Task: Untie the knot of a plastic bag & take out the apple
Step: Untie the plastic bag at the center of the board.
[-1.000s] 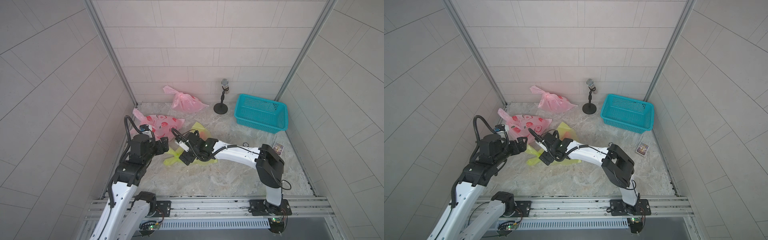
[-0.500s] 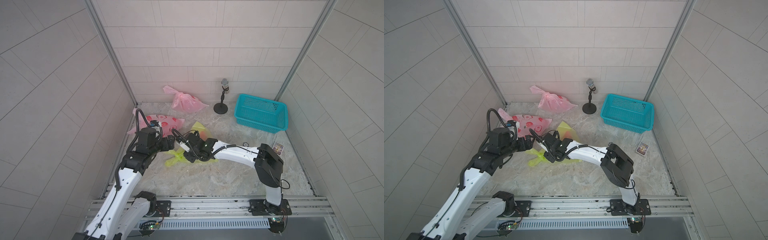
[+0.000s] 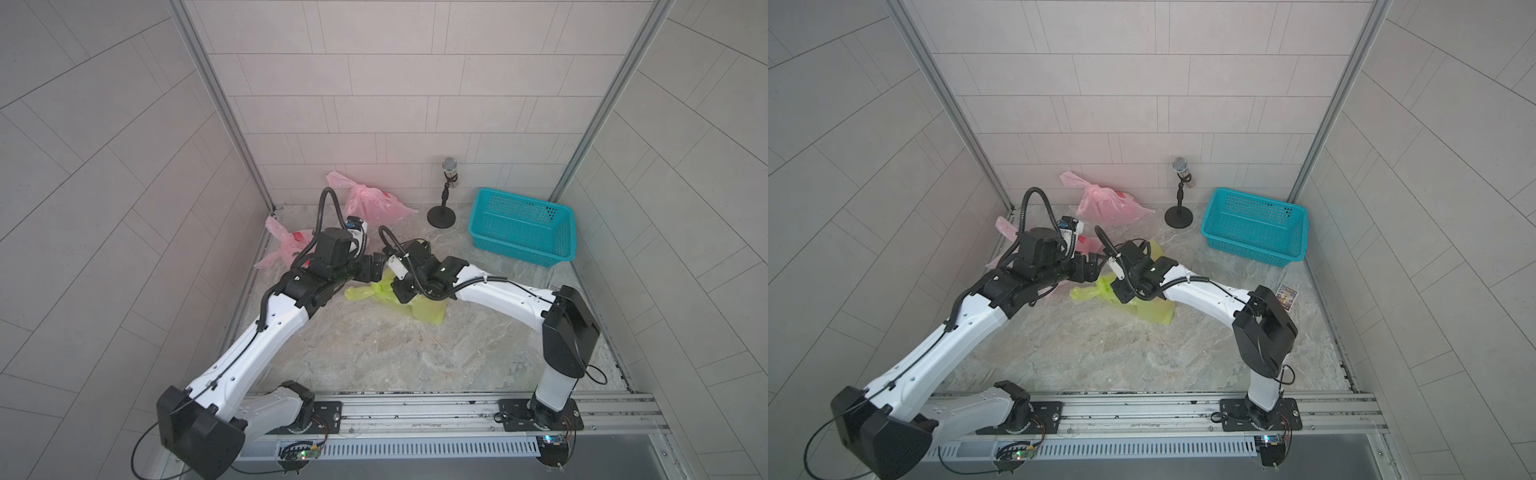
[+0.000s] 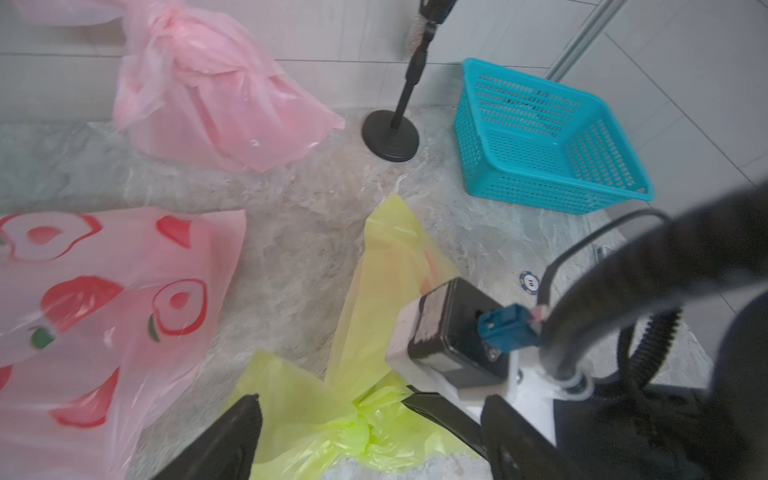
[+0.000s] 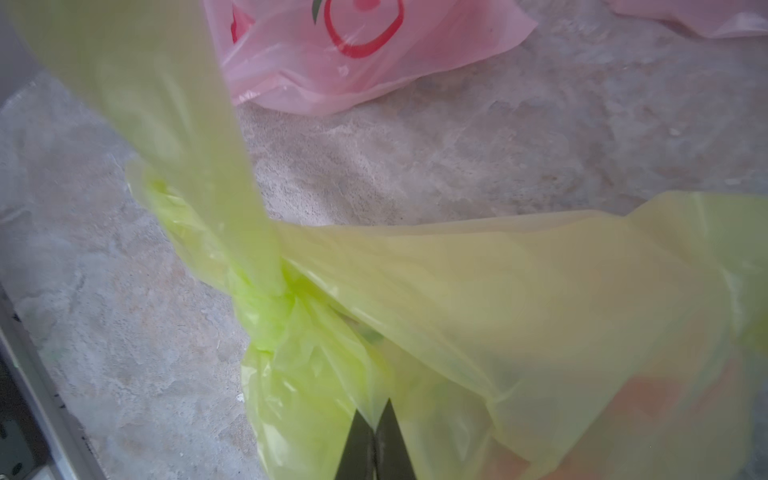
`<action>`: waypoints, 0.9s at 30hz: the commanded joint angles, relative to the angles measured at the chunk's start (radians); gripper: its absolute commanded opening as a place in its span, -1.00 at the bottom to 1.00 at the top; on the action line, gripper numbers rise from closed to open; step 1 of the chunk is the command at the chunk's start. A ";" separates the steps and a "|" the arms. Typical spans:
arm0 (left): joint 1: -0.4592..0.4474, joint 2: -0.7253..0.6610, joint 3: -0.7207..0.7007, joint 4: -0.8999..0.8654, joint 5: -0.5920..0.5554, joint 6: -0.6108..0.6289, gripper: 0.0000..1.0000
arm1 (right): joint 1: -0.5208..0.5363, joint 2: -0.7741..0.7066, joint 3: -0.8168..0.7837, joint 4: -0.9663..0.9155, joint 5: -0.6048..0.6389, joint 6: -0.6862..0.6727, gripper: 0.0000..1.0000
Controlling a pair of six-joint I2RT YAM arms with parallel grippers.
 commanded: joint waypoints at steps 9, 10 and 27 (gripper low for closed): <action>-0.045 0.010 -0.080 0.193 0.074 -0.038 0.75 | -0.126 -0.121 -0.110 0.008 -0.232 0.081 -1.00; -0.045 0.013 -0.081 0.193 0.081 -0.042 0.76 | -0.131 -0.126 -0.111 0.009 -0.238 0.086 -1.00; -0.067 -0.172 -0.182 0.158 0.090 -0.245 0.54 | -0.218 -0.172 -0.187 0.190 -0.245 0.290 -1.00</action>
